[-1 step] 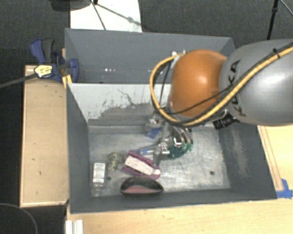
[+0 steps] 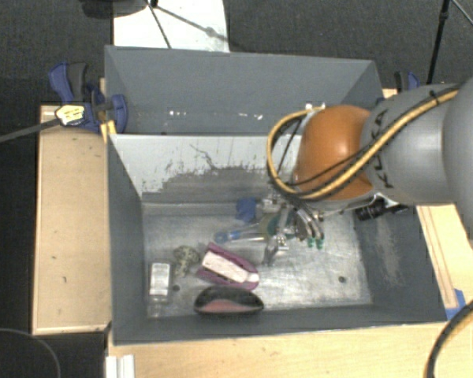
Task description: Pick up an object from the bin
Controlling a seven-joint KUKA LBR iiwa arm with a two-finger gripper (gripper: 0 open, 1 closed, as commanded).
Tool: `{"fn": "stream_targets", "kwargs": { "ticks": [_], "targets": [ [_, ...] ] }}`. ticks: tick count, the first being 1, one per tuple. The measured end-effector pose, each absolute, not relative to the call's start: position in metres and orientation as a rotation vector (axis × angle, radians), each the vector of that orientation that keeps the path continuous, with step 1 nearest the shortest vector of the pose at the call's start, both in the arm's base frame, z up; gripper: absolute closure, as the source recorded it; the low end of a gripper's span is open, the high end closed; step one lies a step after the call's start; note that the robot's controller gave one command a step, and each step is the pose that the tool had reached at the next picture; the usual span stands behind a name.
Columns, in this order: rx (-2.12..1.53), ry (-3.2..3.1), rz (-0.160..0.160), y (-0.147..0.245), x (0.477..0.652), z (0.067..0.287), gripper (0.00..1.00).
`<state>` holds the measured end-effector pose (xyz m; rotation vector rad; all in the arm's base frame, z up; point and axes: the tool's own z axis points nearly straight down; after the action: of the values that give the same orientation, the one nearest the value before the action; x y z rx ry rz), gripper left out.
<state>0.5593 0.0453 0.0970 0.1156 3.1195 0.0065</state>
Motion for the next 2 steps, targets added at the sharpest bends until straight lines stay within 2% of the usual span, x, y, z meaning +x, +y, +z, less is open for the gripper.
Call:
{"fn": "stream_targets", "kwargs": {
  "ticks": [1,2],
  "targets": [
    [0.288,3.132,0.000,0.0531,0.5799,0.1018,0.00],
    [0.365,3.116,0.003,0.0536,0.5898,0.1028,0.00]
  ]
}}
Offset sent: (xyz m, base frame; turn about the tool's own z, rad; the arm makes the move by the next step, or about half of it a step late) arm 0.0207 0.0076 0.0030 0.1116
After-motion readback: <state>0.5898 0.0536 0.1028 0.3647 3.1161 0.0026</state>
